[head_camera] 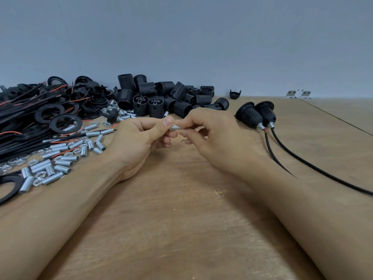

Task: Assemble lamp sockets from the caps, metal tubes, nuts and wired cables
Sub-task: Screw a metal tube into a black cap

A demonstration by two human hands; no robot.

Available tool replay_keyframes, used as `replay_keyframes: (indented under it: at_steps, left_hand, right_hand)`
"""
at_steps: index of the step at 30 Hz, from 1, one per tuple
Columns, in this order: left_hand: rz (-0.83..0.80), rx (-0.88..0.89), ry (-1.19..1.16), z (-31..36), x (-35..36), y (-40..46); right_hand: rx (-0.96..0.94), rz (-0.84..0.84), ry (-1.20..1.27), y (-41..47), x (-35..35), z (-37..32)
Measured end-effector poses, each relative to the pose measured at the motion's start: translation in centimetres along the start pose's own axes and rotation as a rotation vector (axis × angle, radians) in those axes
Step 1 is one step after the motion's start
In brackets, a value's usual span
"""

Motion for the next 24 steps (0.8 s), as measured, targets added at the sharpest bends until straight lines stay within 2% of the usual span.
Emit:
replay_keyframes:
  at_steps: [2, 6, 10, 12, 16, 20, 24]
  left_hand:
    - [0.002, -0.014, 0.003, 0.0, 0.1, -0.1]
    - [0.003, -0.005, -0.002, 0.1, 0.0, 0.0]
    - [0.005, -0.05, -0.013, -0.1, 0.0, 0.0]
    - [0.016, -0.066, 0.004, -0.2, -0.1, 0.0]
    - [0.026, -0.069, 0.03, -0.3, 0.0, 0.0]
    - [0.003, -0.043, -0.012, -0.2, 0.0, 0.1]
    - [-0.013, -0.062, -0.02, -0.4, 0.0, 0.2]
  right_hand:
    - [-0.037, 0.024, -0.008, 0.0, -0.2, -0.1]
    - [0.077, -0.024, 0.112, -0.1, 0.0, 0.8]
    - [-0.122, 0.065, -0.077, -0.2, -0.1, -0.7]
    - [-0.157, 0.1, -0.11, -0.1, -0.2, -0.7]
    - [-0.156, 0.119, -0.079, -0.1, -0.2, -0.5]
    - [-0.016, 0.076, 0.054, 0.0, -0.4, 0.5]
    - [-0.111, 0.096, -0.028, -0.1, -0.3, -0.3]
Point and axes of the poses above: each hand's wrist, its own y-axis towards the middle knuckle, its own x-axis out of the palm, z = x × y, the point moved 7 cm from there along y, towards the middle knuckle, and after that the axes turned 8 degrees about x, right-handed, at the moved point
